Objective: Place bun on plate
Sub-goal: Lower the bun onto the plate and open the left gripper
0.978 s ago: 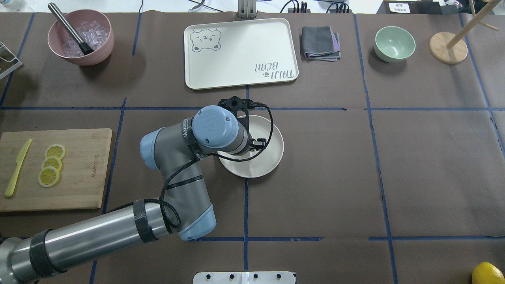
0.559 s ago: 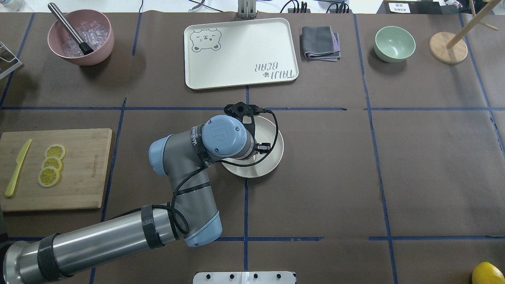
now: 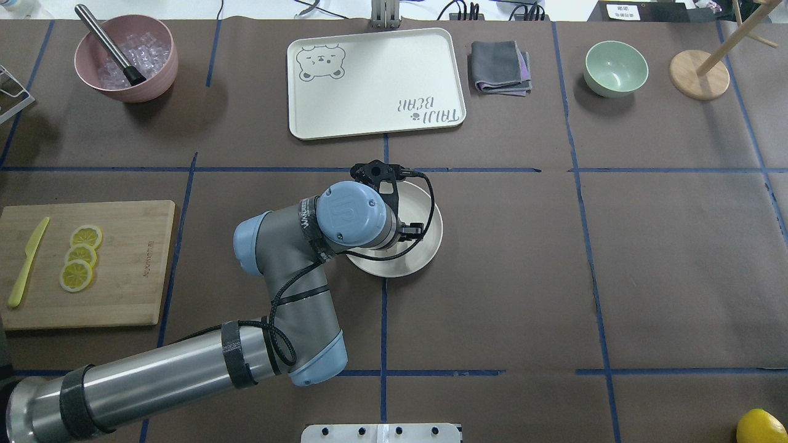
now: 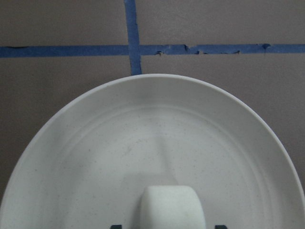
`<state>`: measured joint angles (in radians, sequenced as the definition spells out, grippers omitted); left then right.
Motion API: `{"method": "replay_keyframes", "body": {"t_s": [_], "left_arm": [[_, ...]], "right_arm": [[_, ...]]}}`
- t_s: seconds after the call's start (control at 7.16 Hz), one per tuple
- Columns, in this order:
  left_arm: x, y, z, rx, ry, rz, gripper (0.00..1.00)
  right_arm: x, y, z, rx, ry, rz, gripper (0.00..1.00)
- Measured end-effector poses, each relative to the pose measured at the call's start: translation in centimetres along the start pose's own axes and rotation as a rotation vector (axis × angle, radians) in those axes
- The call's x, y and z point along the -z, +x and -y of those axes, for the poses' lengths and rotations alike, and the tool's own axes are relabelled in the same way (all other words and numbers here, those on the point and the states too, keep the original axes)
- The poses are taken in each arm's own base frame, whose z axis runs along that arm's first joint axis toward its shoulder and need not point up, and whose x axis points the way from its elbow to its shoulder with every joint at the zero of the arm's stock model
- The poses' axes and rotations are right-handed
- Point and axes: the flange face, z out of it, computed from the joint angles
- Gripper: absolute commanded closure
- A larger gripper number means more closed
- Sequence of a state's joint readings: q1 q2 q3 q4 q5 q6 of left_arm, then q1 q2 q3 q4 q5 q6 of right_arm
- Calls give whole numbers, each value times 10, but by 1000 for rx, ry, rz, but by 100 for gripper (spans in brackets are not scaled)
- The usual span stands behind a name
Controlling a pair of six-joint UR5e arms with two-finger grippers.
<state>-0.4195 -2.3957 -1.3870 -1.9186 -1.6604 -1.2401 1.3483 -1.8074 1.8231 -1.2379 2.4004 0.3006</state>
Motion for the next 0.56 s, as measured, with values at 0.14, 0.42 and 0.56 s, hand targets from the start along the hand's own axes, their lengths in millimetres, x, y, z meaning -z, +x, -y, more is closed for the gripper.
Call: {"method": "replay_keyframes", "body": {"t_s": [0.14, 0.42, 0.56], "left_arm": [[2, 0, 1, 0, 1, -2, 1], [24, 2, 3, -3, -3, 12, 1], [51, 0, 3, -18, -7, 32, 1]], "right_arm": [[0, 0, 1, 0, 1, -1, 0], [0, 0, 2, 1, 3, -3, 0], [0, -1, 3, 2, 3, -3, 0]]}}
